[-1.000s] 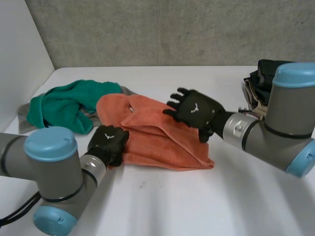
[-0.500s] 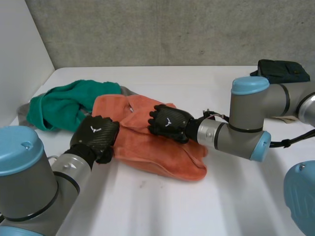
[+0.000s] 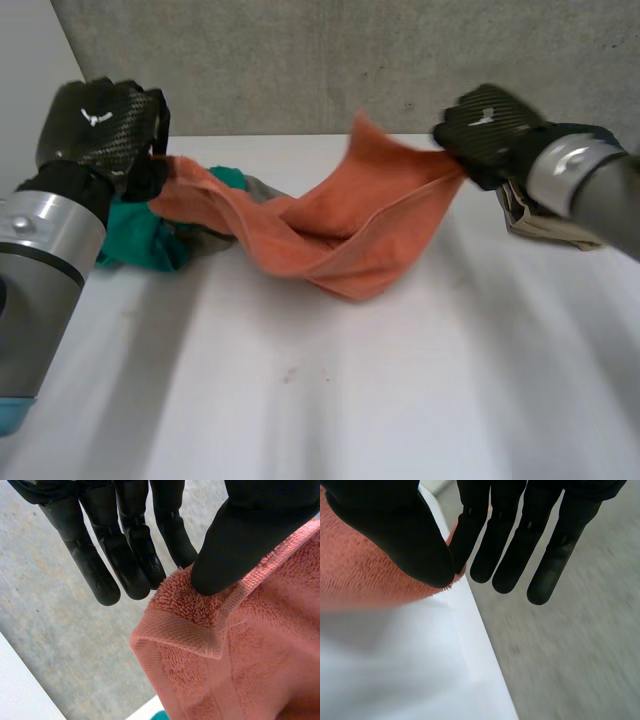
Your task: Fold the laundry.
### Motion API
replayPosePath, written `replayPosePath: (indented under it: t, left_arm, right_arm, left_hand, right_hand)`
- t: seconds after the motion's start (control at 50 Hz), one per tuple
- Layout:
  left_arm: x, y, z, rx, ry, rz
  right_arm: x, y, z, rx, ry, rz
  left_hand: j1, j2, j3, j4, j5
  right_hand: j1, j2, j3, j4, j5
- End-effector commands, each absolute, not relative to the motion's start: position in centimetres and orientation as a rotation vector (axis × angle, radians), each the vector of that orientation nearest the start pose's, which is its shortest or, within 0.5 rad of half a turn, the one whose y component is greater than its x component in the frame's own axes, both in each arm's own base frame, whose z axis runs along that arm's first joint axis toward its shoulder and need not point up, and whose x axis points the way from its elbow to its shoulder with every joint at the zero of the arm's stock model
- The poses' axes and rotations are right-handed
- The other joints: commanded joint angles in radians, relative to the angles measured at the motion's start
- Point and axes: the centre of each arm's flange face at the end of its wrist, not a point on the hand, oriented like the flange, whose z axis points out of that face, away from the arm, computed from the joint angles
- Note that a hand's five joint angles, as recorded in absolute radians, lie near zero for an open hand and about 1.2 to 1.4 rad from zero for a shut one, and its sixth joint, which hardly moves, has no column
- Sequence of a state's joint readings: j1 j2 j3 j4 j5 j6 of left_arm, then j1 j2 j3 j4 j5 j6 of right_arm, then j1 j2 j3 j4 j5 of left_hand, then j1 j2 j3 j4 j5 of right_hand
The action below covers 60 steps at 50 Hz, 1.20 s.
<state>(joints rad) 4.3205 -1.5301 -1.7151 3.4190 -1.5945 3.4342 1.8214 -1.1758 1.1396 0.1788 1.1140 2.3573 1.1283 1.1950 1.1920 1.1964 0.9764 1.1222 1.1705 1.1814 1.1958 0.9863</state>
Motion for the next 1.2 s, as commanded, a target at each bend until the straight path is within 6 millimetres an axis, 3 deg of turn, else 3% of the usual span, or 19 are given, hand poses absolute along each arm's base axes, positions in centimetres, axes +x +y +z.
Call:
replayPosePath:
  t: [0.02, 0.04, 0.16, 0.26, 0.28, 0.32, 0.36, 0.42, 0.5, 0.64, 0.72, 0.8, 0.9, 1.0, 1.1, 1.12, 1.16, 1.18, 1.2]
  left_arm:
    - [-23.7, -23.5, 30.1, 0.676, 1.971, -2.436]
    - [-23.8, -23.5, 29.9, 0.68, 1.978, -2.43]
    - [-24.5, -24.3, 25.7, 0.746, 2.122, -2.285]
    - [-24.9, -25.2, 22.1, 0.789, 2.232, -2.16]
    - [-25.1, -25.5, 21.4, 0.798, 2.251, -2.136]
    - [-25.2, -25.9, 21.0, 0.801, 2.257, -2.129]
    - [-25.5, -26.6, 21.2, 0.793, 2.246, -2.14]
    - [-25.8, -27.2, 21.6, 0.78, 2.232, -2.161]
    - [-26.2, -28.2, 23.2, 0.754, 2.177, -2.225]
    - [-26.6, -29.6, 25.6, 0.721, 2.1, -2.308]
    - [-26.6, -29.8, 26.1, 0.716, 2.097, -2.308]
    - [-26.4, -30.1, 26.3, 0.71, 2.094, -2.306]
    - [-26.4, -30.2, 26.2, 0.707, 2.095, -2.303]
    - [-26.3, -30.4, 26.3, 0.702, 2.093, -2.303]
    - [-25.9, -30.7, 26.4, 0.684, 2.092, -2.297]
    - [-25.7, -30.7, 26.5, 0.673, 2.097, -2.288]
    - [-25.6, -30.7, 26.4, 0.669, 2.109, -2.27]
    - [-25.5, -30.6, 26.5, 0.663, 2.108, -2.268]
    - [-25.5, -30.5, 26.7, 0.658, 2.111, -2.262]
  right_arm:
    - [21.9, -27.8, 30.4, -1.444, 2.075, -1.963]
    - [21.8, -26.1, 30.0, -1.46, 2.107, -1.862]
    - [21.7, -24.5, 27.3, -1.484, 2.168, -1.658]
    - [22.5, -27.2, 22.6, -1.488, 2.198, -1.556]
    - [22.7, -28.6, 21.2, -1.479, 2.211, -1.553]
    - [22.9, -29.7, 20.4, -1.465, 2.225, -1.563]
    - [23.0, -30.6, 20.2, -1.442, 2.232, -1.588]
    - [23.1, -31.1, 20.5, -1.382, 2.233, -1.615]
    - [22.7, -31.4, 20.8, -1.247, 2.261, -1.612]
    - [22.0, -30.3, 22.1, -1.049, 2.304, -1.575]
    - [19.7, -30.3, 20.8, -0.919, 2.414, -1.478]
    - [17.5, -29.9, 18.7, -0.782, 2.499, -1.366]
    - [17.0, -29.5, 17.4, -0.709, 2.463, -1.277]
    - [17.8, -29.2, 15.7, -0.734, 2.371, -1.184]
    - [18.0, -30.2, 13.9, -0.764, 2.341, -1.229]
    - [18.2, -30.3, 13.6, -0.777, 2.33, -1.242]
    - [18.5, -30.4, 13.6, -0.795, 2.318, -1.256]
    - [18.7, -30.4, 13.8, -0.811, 2.312, -1.268]
    - [18.7, -30.5, 14.0, -0.82, 2.31, -1.279]
  left_hand:
    - [0.268, 0.201, 0.204, 0.2, 0.245]
    - [0.268, 0.201, 0.204, 0.2, 0.245]
    - [0.268, 0.201, 0.204, 0.2, 0.245]
    - [0.268, 0.201, 0.204, 0.2, 0.245]
    - [0.268, 0.201, 0.204, 0.2, 0.245]
    - [0.268, 0.201, 0.204, 0.2, 0.245]
    - [0.268, 0.201, 0.204, 0.2, 0.245]
    - [0.268, 0.201, 0.204, 0.2, 0.245]
    - [0.268, 0.201, 0.204, 0.2, 0.245]
    - [0.268, 0.201, 0.204, 0.2, 0.245]
    - [0.268, 0.201, 0.204, 0.2, 0.245]
    - [0.268, 0.201, 0.204, 0.2, 0.245]
    - [0.268, 0.201, 0.204, 0.2, 0.245]
    - [0.268, 0.201, 0.204, 0.2, 0.245]
    - [0.268, 0.201, 0.204, 0.2, 0.245]
    - [0.268, 0.201, 0.204, 0.2, 0.245]
    - [0.268, 0.201, 0.204, 0.2, 0.245]
    - [0.268, 0.201, 0.204, 0.2, 0.245]
    - [0.268, 0.201, 0.204, 0.2, 0.245]
  right_hand:
    - [0.274, 0.226, 0.215, 0.2, 0.235]
    - [0.274, 0.226, 0.215, 0.2, 0.235]
    - [0.274, 0.226, 0.215, 0.2, 0.235]
    - [0.274, 0.226, 0.215, 0.2, 0.235]
    - [0.274, 0.226, 0.215, 0.2, 0.235]
    - [0.274, 0.226, 0.215, 0.2, 0.235]
    - [0.274, 0.226, 0.215, 0.2, 0.235]
    - [-0.242, -0.291, -0.302, -0.316, -0.281]
    - [-0.633, -0.682, -0.693, -0.707, -0.672]
    - [-0.873, -0.921, -0.932, -0.946, -0.911]
    - [-0.879, -0.927, -0.938, -0.952, -0.917]
    - [-0.855, -0.904, -0.914, -0.929, -0.894]
    - [-0.84, -0.889, -0.9, -0.914, -0.879]
    - [-0.762, -0.81, -0.821, -0.835, -0.8]
    - [-0.471, -0.519, -0.53, -0.545, -0.51]
    - [-0.197, -0.246, -0.257, -0.271, -0.236]
    - [0.124, 0.076, 0.065, 0.05, 0.085]
    - [0.273, 0.224, 0.213, 0.199, 0.234]
    - [0.274, 0.226, 0.215, 0.2, 0.235]
